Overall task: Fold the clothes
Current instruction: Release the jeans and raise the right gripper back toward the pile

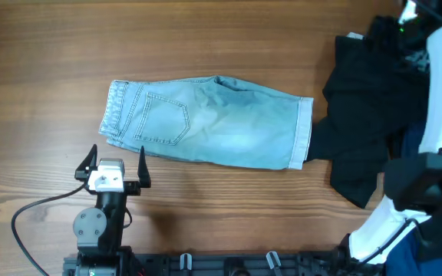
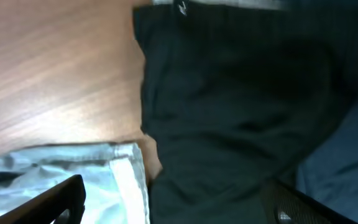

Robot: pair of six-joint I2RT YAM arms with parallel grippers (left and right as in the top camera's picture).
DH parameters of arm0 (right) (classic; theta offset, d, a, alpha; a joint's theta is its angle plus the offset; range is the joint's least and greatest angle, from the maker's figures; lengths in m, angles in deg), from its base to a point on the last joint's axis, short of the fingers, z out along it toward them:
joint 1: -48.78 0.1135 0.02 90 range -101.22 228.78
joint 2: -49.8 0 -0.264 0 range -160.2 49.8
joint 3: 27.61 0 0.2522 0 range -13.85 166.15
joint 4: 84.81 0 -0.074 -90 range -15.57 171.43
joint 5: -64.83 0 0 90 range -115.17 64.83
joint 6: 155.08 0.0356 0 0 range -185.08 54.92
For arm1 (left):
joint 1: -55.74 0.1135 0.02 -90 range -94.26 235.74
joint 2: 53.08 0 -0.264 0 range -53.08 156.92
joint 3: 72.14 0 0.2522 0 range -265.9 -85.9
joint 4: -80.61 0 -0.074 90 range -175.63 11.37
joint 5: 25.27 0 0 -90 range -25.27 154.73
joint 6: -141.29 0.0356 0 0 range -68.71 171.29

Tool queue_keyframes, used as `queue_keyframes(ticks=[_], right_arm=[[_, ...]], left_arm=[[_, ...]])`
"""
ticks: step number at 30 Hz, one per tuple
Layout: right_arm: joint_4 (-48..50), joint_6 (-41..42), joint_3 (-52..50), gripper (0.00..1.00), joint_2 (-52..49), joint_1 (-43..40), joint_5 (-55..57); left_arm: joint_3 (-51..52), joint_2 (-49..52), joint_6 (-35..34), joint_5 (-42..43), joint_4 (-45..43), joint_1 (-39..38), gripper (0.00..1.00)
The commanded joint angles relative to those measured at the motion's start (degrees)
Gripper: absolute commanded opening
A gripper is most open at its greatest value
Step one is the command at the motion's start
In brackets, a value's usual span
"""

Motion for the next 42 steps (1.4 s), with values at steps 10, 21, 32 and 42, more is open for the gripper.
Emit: queue_keyframes(ticks=[10, 21, 32, 42], right_arm=[[22.91, 4.72, -35.3, 1.0, -1.57, -1.2, -5.53], [43.67, 4.35, -45.9, 0.1, -1.57, -1.01, -5.18], [29.11, -6.05, -24.41, 0.04, 10.14, -1.7, 12.11], [27.98, -13.49, -12.28, 0.04, 24.37, -8.2, 26.27]], left_arm=[[0.37, -0.15, 0.72, 0.46, 0.0, -0.2, 1.0], [0.37, -0.15, 0.72, 0.46, -0.02, -0.2, 1.0], [0.37, -0.15, 0.72, 0.46, -0.02, -0.2, 1.0], [0.37, -0.15, 0.72, 0.46, -0.02, -0.2, 1.0]])
